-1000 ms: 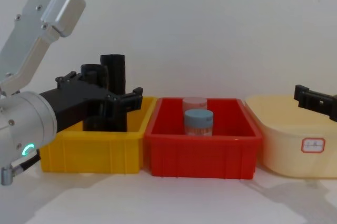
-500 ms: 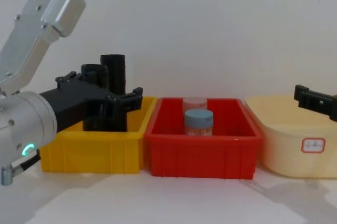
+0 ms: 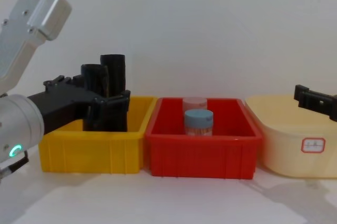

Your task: Pick up the garbage bag with the one hand and transfer it to the other hand.

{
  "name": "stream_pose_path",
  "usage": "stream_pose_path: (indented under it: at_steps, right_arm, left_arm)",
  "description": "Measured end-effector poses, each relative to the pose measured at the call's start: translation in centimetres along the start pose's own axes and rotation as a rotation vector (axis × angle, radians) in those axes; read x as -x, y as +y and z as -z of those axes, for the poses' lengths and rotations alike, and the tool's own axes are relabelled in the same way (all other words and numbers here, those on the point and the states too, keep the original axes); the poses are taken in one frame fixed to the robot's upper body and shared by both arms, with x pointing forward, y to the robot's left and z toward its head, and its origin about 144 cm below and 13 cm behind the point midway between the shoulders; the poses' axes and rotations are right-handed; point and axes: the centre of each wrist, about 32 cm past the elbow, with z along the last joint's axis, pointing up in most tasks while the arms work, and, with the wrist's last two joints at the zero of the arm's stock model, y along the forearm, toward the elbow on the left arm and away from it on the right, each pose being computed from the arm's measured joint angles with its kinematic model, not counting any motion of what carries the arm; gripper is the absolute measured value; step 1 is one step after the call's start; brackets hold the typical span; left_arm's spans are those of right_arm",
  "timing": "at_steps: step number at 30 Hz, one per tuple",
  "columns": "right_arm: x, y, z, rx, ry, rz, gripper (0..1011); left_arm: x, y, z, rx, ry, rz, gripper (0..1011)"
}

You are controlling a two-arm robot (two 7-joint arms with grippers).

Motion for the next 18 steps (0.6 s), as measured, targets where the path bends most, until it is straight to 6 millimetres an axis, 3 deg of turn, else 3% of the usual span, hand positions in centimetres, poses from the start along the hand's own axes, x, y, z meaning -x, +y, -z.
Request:
stream_pose_path:
  at_steps: [18]
  right_arm:
    - [0.0,0.0,0.0,0.0,0.0,0.0,1000]
  left_arm:
    - [-2.1,-0.6,0.9,-0.021,0.058,-0.047,1002]
